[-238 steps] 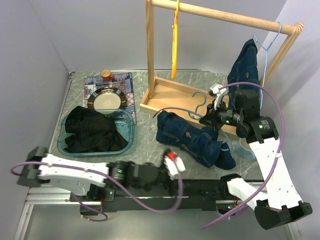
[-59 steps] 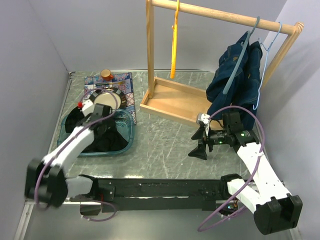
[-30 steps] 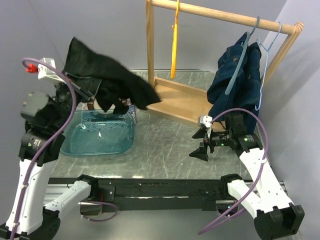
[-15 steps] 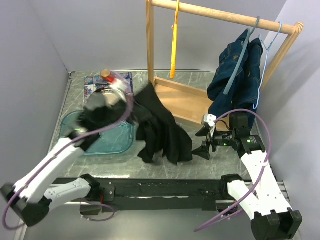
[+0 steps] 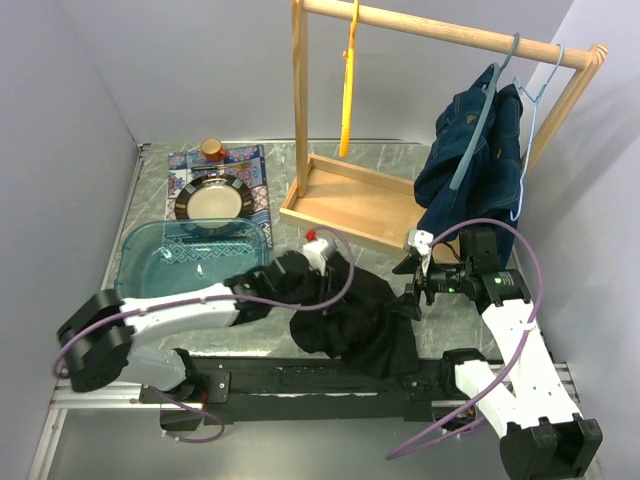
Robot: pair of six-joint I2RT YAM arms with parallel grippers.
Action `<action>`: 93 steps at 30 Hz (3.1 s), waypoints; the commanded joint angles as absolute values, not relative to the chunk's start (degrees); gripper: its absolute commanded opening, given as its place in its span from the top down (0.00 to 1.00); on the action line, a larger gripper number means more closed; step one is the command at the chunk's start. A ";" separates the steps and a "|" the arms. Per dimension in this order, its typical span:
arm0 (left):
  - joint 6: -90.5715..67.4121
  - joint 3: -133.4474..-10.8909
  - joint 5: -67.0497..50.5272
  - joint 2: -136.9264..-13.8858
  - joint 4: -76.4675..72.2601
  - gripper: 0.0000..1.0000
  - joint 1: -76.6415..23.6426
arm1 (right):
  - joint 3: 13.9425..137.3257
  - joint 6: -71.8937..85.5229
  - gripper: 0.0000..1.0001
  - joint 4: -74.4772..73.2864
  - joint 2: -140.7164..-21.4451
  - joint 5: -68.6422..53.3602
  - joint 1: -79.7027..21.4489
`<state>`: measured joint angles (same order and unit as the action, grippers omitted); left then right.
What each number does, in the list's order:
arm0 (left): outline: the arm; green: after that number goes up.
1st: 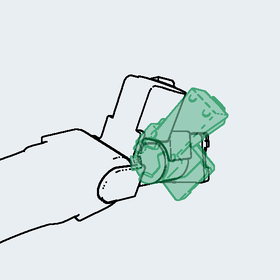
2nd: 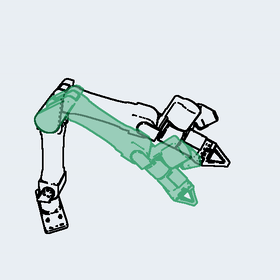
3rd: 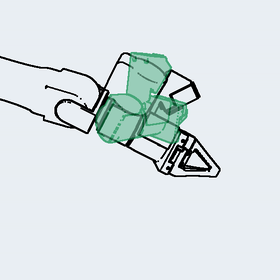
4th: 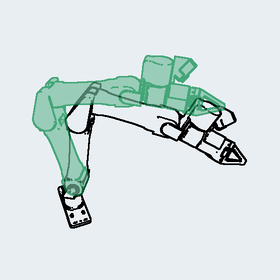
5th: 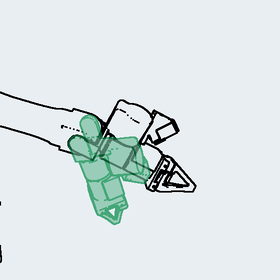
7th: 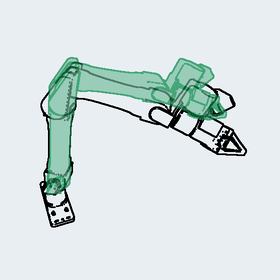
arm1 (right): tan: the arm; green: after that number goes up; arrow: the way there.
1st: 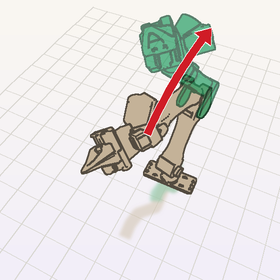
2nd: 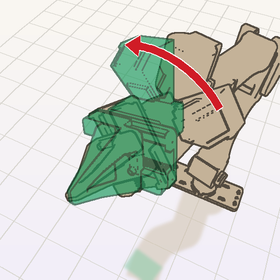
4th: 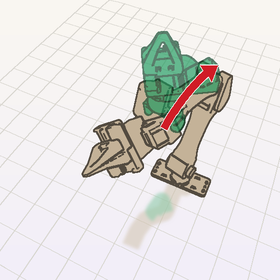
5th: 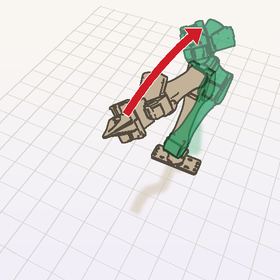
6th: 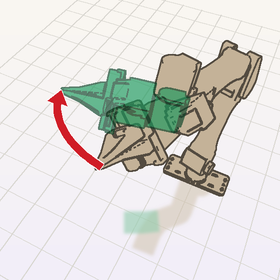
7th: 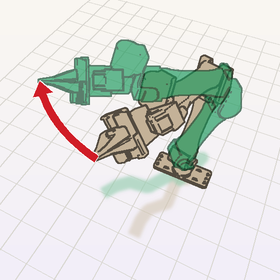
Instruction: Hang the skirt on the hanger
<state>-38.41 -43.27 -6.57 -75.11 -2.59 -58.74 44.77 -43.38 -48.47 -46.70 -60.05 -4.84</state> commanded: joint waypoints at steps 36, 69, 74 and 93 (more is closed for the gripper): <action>-58.80 -31.64 30.05 -29.46 24.86 0.03 -59.41 | 74.96 -24.17 0.00 -43.60 -83.66 -15.39 -53.26; -52.91 -30.50 27.25 -26.00 21.37 0.03 -59.41 | 54.35 -48.51 1.00 -56.26 -56.97 -27.78 -34.10; -49.58 -32.60 24.35 -36.53 18.46 0.03 -59.24 | 45.00 -50.27 0.99 -58.88 -52.31 -24.62 -33.84; -39.90 -52.38 -12.99 -91.65 0.53 0.21 -36.21 | 40.52 -50.36 1.00 -60.29 -38.77 -18.99 -32.61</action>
<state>-42.39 -49.36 -0.60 -85.10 3.40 -36.69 40.07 -50.43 -60.64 -41.50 -20.53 -33.15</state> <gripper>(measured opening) 0.820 0.011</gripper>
